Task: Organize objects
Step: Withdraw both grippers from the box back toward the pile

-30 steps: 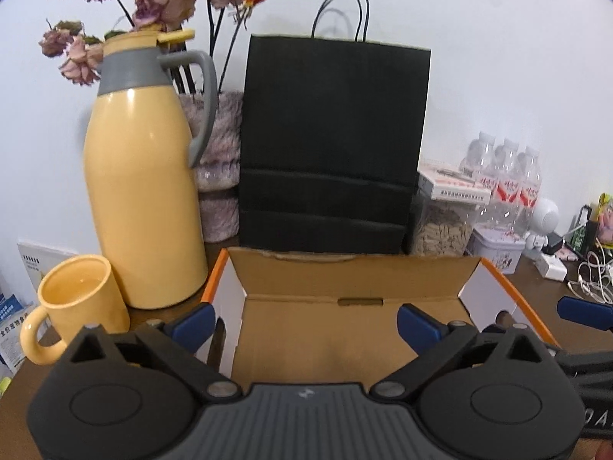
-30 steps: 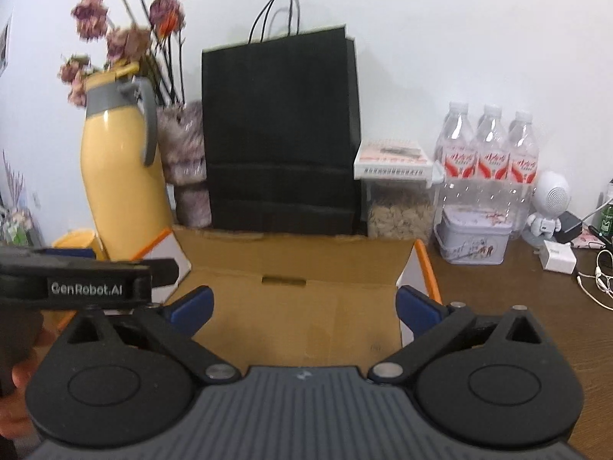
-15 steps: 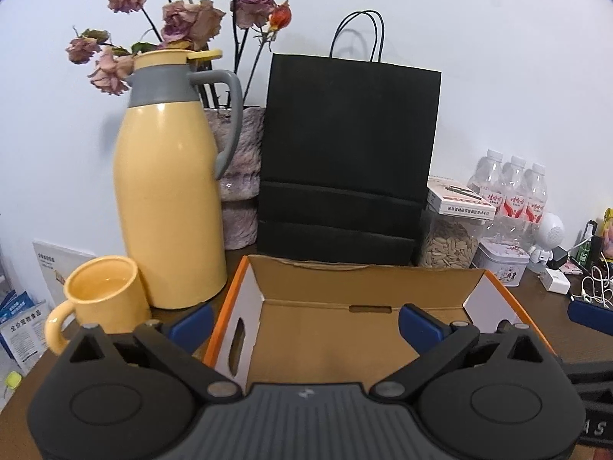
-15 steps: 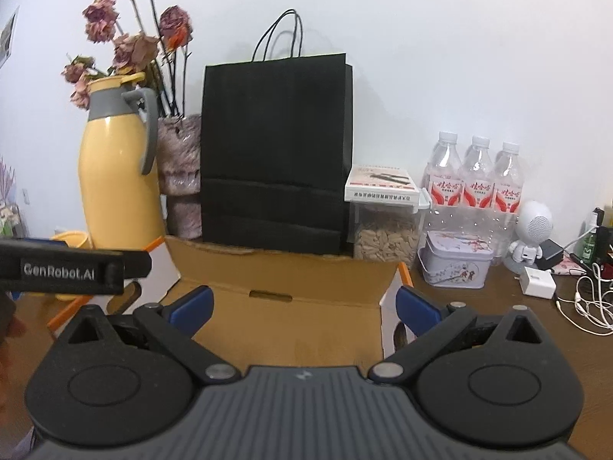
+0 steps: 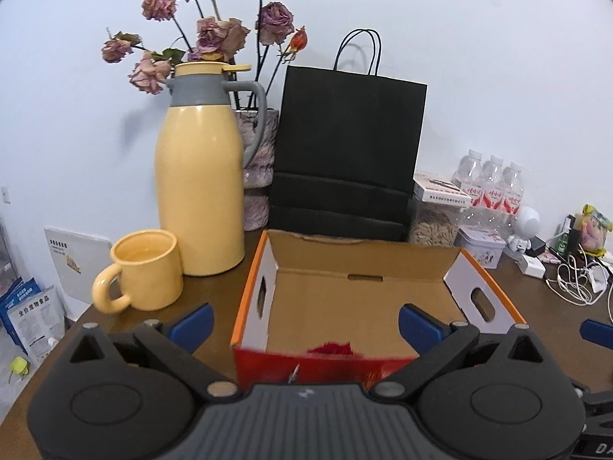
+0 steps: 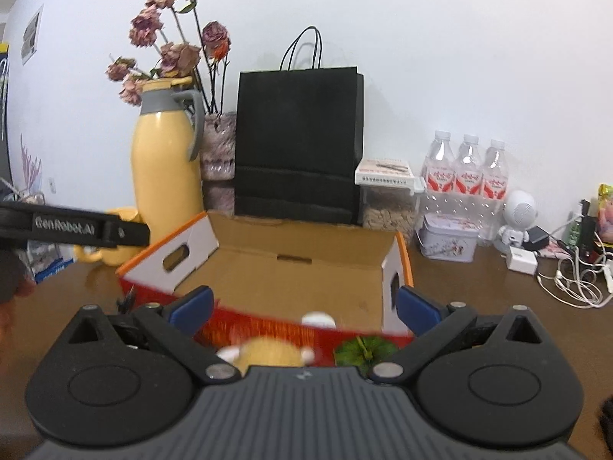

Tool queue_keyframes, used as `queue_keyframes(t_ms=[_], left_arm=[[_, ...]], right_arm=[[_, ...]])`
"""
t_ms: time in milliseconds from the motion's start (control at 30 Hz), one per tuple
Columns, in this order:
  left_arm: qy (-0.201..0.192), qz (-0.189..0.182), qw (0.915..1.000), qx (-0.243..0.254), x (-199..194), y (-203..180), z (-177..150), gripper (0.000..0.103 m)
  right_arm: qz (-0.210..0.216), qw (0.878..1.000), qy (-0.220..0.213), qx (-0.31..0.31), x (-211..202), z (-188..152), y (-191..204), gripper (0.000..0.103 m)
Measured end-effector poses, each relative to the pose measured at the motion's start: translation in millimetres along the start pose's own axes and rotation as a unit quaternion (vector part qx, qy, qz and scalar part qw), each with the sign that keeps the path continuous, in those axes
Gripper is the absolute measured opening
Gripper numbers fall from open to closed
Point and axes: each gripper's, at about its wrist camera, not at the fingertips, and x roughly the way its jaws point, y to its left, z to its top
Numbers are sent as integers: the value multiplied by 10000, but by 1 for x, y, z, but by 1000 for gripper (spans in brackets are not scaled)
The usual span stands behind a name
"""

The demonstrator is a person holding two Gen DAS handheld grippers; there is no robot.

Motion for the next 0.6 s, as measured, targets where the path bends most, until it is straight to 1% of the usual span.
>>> queue_keyframes(t_ms=[200,367,433,600], left_arm=[[76,-92,9999,-13,-27,16,-20,103],[162,2,9997,201,-45,25,-43,103],[189,-20,9995,266,-50,29,-53,103],[448,-14,9974,558,-56,36,-80,102]], right_arm=[[51,9997,198,-127,-31,-28,2,103],[25,9988,436,-218,-48,-55,3,103],[-7,9984,510,-242,-53,-66,2,103],[-32,9970,710,-293,-61,-88,-4,103]])
